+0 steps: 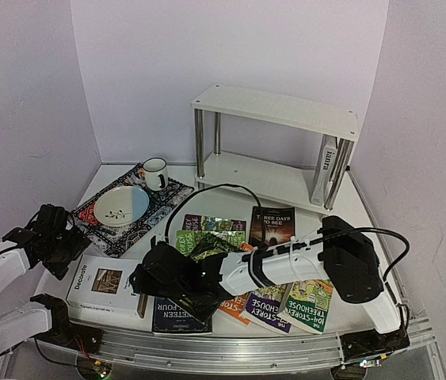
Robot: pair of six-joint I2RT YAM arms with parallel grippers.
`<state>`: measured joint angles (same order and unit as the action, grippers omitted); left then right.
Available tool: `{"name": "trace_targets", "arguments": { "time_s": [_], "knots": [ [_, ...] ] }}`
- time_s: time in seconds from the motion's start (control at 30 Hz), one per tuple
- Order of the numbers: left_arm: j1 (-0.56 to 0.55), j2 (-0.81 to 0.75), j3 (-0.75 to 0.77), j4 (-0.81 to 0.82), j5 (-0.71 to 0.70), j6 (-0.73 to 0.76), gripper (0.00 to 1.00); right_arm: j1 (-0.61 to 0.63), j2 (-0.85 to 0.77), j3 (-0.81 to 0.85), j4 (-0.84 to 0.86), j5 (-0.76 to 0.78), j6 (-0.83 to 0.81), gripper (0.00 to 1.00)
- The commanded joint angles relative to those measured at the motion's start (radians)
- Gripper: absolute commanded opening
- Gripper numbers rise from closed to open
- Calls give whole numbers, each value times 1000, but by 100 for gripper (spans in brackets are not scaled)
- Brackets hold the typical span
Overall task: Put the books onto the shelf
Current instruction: Pick up the book from the corner of the board.
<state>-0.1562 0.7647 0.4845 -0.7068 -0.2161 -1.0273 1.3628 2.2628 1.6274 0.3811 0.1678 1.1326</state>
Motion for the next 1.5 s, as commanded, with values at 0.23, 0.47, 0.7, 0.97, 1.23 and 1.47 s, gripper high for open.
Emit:
{"name": "trace_targets", "arguments": {
  "time_s": [0.23,0.47,0.7,0.97,1.23,1.47],
  "knots": [
    [7,25,-20,32,-77,-28,100,-2,78,39,7,27,107,52],
    [9,52,-53,92,-26,-25,99,-4,130,86,7,-8,126,48],
    [9,61,-81,121,2,-22,99,-11,139,99,7,-10,130,28],
    [10,33,-56,131,17,13,99,-11,96,93,12,14,93,0],
    [11,-11,104,75,-6,82,99,-11,-17,47,23,78,-12,0],
    [10,-11,255,40,-1,158,99,-16,-132,-4,21,125,-110,0]
  ]
}}
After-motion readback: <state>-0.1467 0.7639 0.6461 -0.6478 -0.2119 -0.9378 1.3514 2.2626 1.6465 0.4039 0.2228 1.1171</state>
